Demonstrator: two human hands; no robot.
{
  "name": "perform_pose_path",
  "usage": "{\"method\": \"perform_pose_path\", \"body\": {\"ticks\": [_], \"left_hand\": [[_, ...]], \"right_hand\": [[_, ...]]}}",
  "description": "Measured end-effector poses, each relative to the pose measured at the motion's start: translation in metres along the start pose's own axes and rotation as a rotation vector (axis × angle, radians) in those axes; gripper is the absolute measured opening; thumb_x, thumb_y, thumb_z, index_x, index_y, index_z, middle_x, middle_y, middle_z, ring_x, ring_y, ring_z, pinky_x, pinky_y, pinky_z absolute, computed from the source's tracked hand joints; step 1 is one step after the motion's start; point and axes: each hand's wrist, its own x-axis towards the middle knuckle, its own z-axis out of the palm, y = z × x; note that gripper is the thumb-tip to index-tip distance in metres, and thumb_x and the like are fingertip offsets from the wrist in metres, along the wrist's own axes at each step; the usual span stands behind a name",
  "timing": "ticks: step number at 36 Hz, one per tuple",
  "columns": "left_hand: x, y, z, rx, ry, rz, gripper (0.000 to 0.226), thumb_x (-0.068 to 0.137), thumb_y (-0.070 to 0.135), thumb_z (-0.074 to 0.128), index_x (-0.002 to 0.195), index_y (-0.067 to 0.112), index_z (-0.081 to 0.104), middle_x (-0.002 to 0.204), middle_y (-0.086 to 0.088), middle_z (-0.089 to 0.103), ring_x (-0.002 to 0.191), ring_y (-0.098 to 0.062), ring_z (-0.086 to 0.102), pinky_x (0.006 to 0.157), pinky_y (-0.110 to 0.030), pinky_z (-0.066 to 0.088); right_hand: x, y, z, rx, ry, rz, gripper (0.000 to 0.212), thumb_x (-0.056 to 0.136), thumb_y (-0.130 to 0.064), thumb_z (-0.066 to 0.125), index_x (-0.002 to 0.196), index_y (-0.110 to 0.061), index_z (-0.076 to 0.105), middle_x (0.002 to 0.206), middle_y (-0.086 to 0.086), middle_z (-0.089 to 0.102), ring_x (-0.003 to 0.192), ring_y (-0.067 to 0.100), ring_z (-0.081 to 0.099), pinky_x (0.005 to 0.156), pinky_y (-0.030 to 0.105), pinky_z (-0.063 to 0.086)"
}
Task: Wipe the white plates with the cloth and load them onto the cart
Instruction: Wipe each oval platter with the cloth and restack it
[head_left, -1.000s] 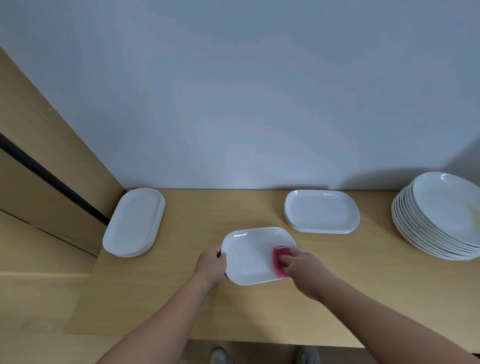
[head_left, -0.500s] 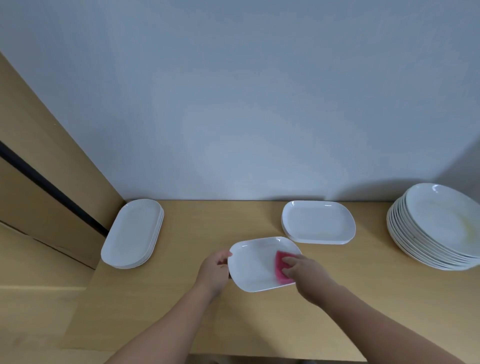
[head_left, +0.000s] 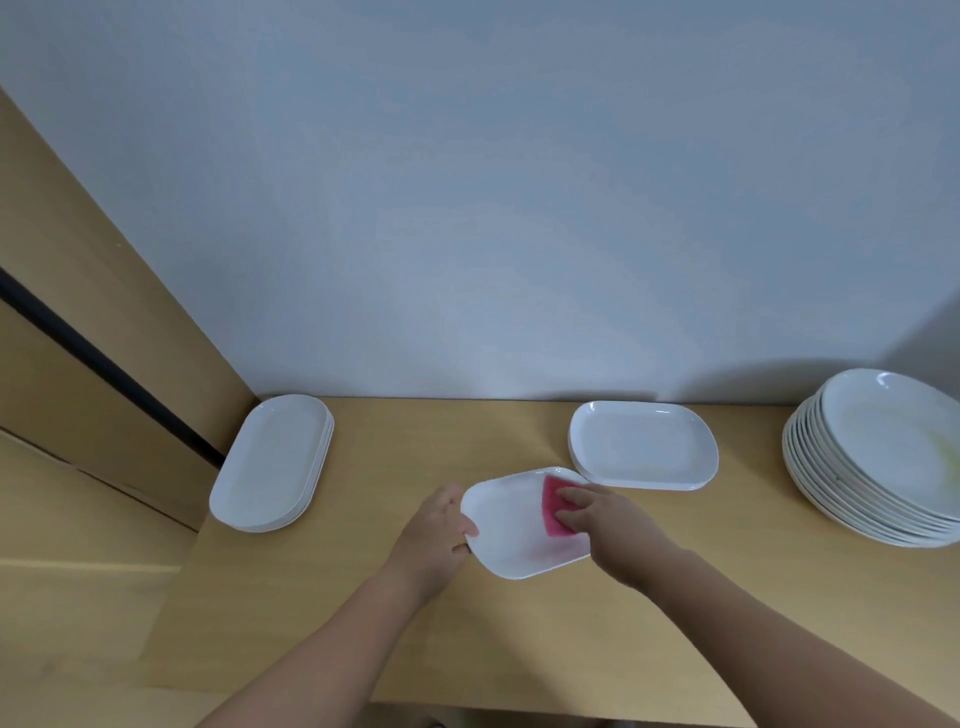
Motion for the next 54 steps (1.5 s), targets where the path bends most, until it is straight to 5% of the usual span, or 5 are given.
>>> {"method": "perform_pose_path", "body": {"ticks": [3,12,23,41,54], "left_hand": [[-0.002,0.000,-0.010,0.040,-0.066,0.063,0.011,0.088,0.004,0.059,0.093,0.002,0.068,0.139,-0.003,0.052,0.133,-0.016,0.041,0.109,-0.022,0.029],[-0.018,0.006,-0.032,-0.088,0.020,-0.020,0.011,0.098,0.019,0.049,0.109,0.018,0.052,0.066,0.006,0.047,0.062,-0.020,0.043,0.057,-0.031,0.033],[-0.032,0.001,-0.043,-0.665,0.113,-0.312,0.047,0.090,0.003,0.048,0.129,0.027,0.046,0.112,0.010,0.058,0.099,-0.014,0.062,0.075,-0.033,0.060],[-0.022,0.003,-0.035,-0.757,0.191,-0.419,0.041,0.085,-0.003,0.063,0.119,0.021,0.064,0.095,0.001,0.070,0.084,-0.022,0.068,0.063,-0.033,0.059],[-0.024,-0.015,-0.024,-0.744,0.150,-0.536,0.034,0.082,-0.002,0.065,0.112,0.015,0.059,0.102,-0.012,0.063,0.083,-0.023,0.065,0.062,-0.029,0.058]], "right_hand": [[0.000,-0.001,-0.019,0.058,0.108,0.016,0.059,0.083,0.006,0.043,0.129,-0.026,0.061,0.148,-0.010,0.042,0.136,0.018,0.035,0.106,0.029,0.034],[0.003,-0.015,-0.054,0.165,0.409,0.021,0.062,0.073,0.020,0.045,0.118,-0.015,0.069,0.140,-0.002,0.053,0.120,0.025,0.051,0.093,0.033,0.046],[0.024,-0.065,-0.018,0.205,0.390,-0.107,0.062,0.075,0.019,0.043,0.122,-0.013,0.067,0.140,0.003,0.053,0.127,0.027,0.048,0.099,0.035,0.045],[0.086,-0.107,0.033,0.010,0.019,-0.183,0.072,0.093,-0.017,0.043,0.154,-0.033,0.007,0.162,-0.005,-0.005,0.148,0.025,-0.013,0.117,0.047,-0.005],[0.111,-0.044,0.037,0.108,-0.023,0.008,0.081,0.084,0.000,0.037,0.153,-0.034,0.013,0.162,-0.011,0.005,0.148,0.017,0.001,0.120,0.041,0.005]]}}
